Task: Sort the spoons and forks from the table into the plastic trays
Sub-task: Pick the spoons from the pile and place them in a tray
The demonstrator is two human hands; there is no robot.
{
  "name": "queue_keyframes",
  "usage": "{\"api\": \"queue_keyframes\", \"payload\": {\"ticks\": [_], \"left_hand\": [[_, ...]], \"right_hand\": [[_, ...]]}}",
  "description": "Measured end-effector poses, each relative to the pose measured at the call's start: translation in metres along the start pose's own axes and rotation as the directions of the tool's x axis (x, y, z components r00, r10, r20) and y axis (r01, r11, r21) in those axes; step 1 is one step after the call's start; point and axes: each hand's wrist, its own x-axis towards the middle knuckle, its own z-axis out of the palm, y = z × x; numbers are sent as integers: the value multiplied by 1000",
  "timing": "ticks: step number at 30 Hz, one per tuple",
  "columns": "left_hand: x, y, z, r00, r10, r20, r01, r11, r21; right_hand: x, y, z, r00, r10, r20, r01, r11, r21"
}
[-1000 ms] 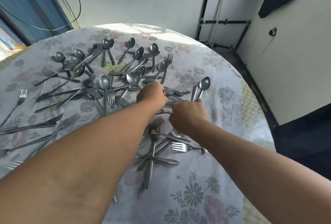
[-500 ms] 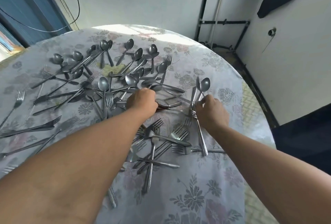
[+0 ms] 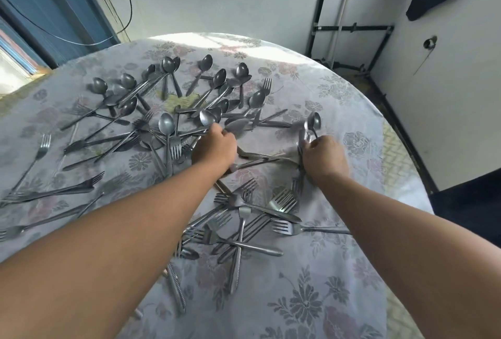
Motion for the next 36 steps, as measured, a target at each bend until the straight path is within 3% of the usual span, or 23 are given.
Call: {"api": "queue_keyframes", "payload": {"ticks": [4, 10, 15, 22, 27, 36], "left_hand": [[-2, -5, -8, 998, -62, -32, 58, 990, -127], [-3, -6, 0, 997, -17, -79, 2, 984, -177], [1, -6, 14, 1000, 0, -16, -4, 969, -248], [2, 7, 13, 998, -58, 21, 61, 986, -152], [1, 12, 23, 987, -145, 73, 145, 989, 6], [6, 18, 31, 991, -134, 19, 130, 980, 149]], "right_hand": [[-10, -13, 5, 993, -42, 112, 41, 999, 11], [0, -26, 7, 943, 80, 323, -134, 980, 150], [8, -34, 9, 913, 119, 390, -179, 977, 121], [-5, -40, 6, 946, -144, 292, 176, 980, -88], [-8, -32, 13, 957, -150, 248, 129, 987, 97], [-11, -33, 9, 978, -159, 132, 148, 985, 90]]}}
